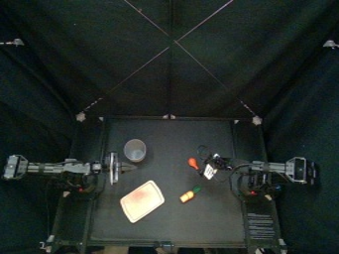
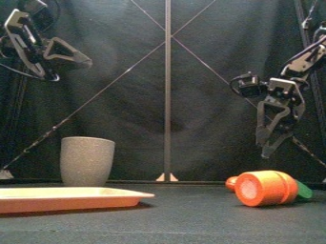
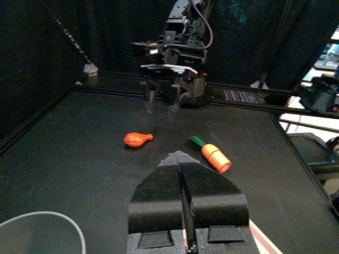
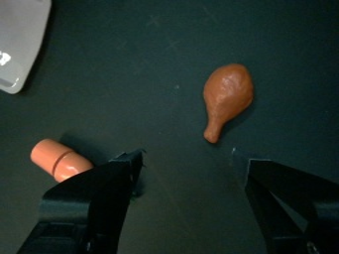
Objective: Pick the drumstick then place it in the grey bowl
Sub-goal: Pick the drumstick
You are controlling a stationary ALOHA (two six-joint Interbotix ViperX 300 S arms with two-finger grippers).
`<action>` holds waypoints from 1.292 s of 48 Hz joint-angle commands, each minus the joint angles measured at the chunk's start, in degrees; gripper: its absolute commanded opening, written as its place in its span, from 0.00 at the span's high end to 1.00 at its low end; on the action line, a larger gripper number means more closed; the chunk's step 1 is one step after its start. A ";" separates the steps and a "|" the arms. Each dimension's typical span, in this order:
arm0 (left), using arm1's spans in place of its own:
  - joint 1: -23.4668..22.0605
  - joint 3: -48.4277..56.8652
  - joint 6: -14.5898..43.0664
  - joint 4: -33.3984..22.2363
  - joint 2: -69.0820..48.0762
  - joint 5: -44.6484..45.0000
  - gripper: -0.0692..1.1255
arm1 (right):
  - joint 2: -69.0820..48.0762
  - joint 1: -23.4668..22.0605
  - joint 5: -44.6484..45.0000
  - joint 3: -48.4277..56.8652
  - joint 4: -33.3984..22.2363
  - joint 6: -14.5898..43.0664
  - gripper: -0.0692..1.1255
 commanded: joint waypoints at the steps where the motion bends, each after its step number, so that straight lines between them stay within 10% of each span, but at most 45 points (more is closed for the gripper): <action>1: 0.26 -1.05 0.09 0.18 0.18 -0.53 0.96 | 2.29 -0.70 -0.53 -1.58 -1.93 2.72 0.09; 44: 0.97 -0.18 0.09 0.18 0.09 -0.35 0.96 | 19.78 -4.57 -0.79 -8.44 -2.46 7.56 0.11; 62: 0.88 -0.09 0.00 0.18 0.09 -0.18 0.96 | 20.48 -4.04 -0.26 -8.96 -2.46 7.56 0.43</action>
